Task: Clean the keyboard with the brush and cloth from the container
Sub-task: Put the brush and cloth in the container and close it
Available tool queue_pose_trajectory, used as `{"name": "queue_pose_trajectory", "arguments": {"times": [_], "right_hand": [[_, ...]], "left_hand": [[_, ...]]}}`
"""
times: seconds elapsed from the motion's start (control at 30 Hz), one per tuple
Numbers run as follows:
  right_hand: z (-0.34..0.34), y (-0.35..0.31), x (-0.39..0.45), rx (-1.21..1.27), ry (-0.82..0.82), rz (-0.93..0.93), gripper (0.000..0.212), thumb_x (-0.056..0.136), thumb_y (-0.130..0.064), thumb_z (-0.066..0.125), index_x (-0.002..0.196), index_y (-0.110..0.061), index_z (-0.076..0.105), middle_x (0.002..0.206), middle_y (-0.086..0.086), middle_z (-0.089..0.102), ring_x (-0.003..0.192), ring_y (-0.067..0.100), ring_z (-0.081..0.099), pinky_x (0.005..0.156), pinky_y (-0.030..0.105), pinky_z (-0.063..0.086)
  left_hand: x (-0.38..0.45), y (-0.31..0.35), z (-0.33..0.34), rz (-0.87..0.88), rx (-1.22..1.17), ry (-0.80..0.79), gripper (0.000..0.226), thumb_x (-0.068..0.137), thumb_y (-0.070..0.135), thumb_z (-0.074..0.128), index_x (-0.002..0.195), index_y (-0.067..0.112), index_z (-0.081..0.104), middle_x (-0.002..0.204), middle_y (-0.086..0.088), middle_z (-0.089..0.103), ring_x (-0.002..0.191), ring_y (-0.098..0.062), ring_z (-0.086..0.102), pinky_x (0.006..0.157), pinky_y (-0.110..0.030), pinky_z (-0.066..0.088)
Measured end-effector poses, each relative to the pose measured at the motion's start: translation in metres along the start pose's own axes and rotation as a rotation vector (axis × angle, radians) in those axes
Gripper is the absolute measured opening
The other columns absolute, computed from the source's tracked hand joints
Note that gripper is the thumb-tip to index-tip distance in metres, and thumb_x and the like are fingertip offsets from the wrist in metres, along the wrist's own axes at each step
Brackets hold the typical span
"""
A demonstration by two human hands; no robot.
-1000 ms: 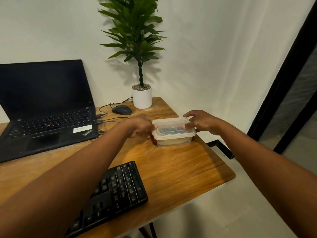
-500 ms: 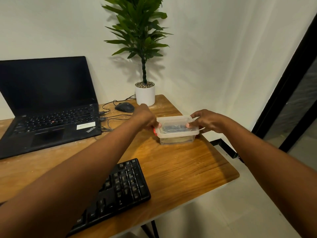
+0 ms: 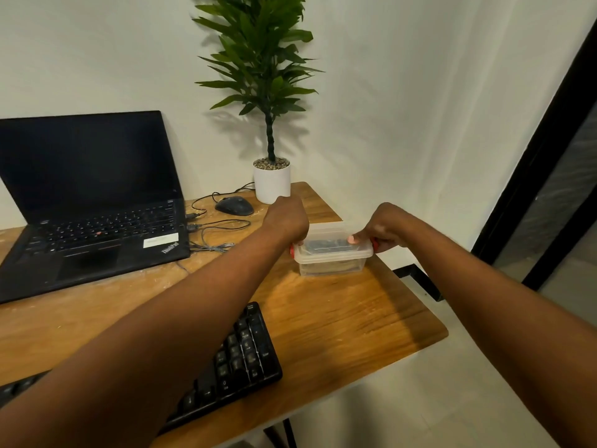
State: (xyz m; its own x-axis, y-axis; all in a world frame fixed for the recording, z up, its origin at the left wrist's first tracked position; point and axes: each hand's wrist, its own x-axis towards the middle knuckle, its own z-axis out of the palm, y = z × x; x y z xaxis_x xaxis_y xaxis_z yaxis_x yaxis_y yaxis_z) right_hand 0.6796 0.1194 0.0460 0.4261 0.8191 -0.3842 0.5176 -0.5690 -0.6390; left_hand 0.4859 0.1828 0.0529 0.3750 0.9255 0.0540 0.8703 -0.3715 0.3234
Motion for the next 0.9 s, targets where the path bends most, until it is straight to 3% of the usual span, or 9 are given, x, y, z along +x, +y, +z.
{"name": "queue_pose_trajectory", "arguments": {"times": [0.13, 0.3, 0.4, 0.47, 0.57, 0.67, 0.9], "right_hand": [[0.005, -0.005, 0.002, -0.102, 0.148, -0.031, 0.045, 0.071, -0.025, 0.095, 0.092, -0.002, 0.062, 0.090, 0.017, 0.072, 0.069, 0.026, 0.070, 0.064, 0.032, 0.061], [0.010, -0.011, 0.001, -0.223, 0.184, -0.025, 0.044, 0.073, -0.030, 0.093, 0.093, -0.003, 0.063, 0.090, 0.016, 0.073, 0.075, 0.028, 0.075, 0.082, 0.036, 0.063], [0.012, -0.016, -0.002, -0.274, 0.223, -0.035, 0.043, 0.074, -0.030, 0.093, 0.090, -0.005, 0.062, 0.082, 0.014, 0.070, 0.069, 0.027, 0.074, 0.081, 0.035, 0.063], [0.012, -0.015, -0.003, -0.258, 0.221, -0.022, 0.043, 0.073, -0.029, 0.093, 0.092, -0.004, 0.063, 0.086, 0.015, 0.071, 0.070, 0.028, 0.074, 0.079, 0.037, 0.064], [0.013, -0.014, -0.006, -0.245, 0.226, -0.031, 0.043, 0.075, -0.023, 0.093, 0.095, -0.003, 0.061, 0.096, 0.018, 0.070, 0.077, 0.031, 0.074, 0.077, 0.040, 0.065], [0.015, -0.013, -0.006, -0.226, 0.228, -0.068, 0.044, 0.076, -0.019, 0.092, 0.102, -0.001, 0.062, 0.101, 0.019, 0.068, 0.083, 0.033, 0.072, 0.076, 0.041, 0.064], [0.019, -0.039, 0.019, -0.121, 0.237, -0.176, 0.040, 0.077, -0.018, 0.090, 0.102, 0.004, 0.067, 0.100, 0.019, 0.069, 0.087, 0.034, 0.070, 0.082, 0.045, 0.063]], "left_hand": [[-0.001, -0.001, -0.001, -0.022, -0.042, 0.017, 0.042, 0.085, 0.007, 0.080, 0.122, 0.005, 0.060, 0.119, -0.013, 0.064, 0.089, -0.021, 0.057, 0.070, -0.029, 0.047], [-0.004, 0.000, 0.002, -0.038, -0.075, 0.048, 0.041, 0.088, 0.004, 0.076, 0.125, 0.005, 0.059, 0.125, -0.015, 0.063, 0.112, -0.027, 0.064, 0.073, -0.029, 0.047], [-0.007, -0.002, 0.002, -0.039, -0.114, 0.076, 0.040, 0.087, 0.004, 0.076, 0.123, 0.006, 0.059, 0.125, -0.015, 0.063, 0.112, -0.027, 0.063, 0.074, -0.029, 0.047], [-0.011, -0.005, 0.001, -0.054, -0.175, 0.067, 0.031, 0.086, 0.007, 0.079, 0.110, 0.009, 0.059, 0.120, -0.013, 0.065, 0.107, -0.025, 0.064, 0.071, -0.028, 0.045], [-0.013, -0.016, 0.005, -0.178, -0.330, -0.029, 0.029, 0.083, 0.013, 0.085, 0.087, 0.007, 0.057, 0.102, -0.013, 0.074, 0.077, -0.020, 0.070, 0.060, -0.030, 0.055], [-0.018, -0.025, 0.007, -0.305, -0.565, -0.159, 0.028, 0.085, 0.014, 0.086, 0.097, -0.001, 0.066, 0.081, -0.018, 0.076, 0.064, -0.027, 0.077, 0.068, -0.042, 0.066], [0.005, -0.052, -0.004, -0.361, -0.697, -0.129, 0.037, 0.086, 0.018, 0.085, 0.104, -0.003, 0.061, 0.070, -0.016, 0.076, 0.069, -0.026, 0.078, 0.078, -0.041, 0.065]]}}
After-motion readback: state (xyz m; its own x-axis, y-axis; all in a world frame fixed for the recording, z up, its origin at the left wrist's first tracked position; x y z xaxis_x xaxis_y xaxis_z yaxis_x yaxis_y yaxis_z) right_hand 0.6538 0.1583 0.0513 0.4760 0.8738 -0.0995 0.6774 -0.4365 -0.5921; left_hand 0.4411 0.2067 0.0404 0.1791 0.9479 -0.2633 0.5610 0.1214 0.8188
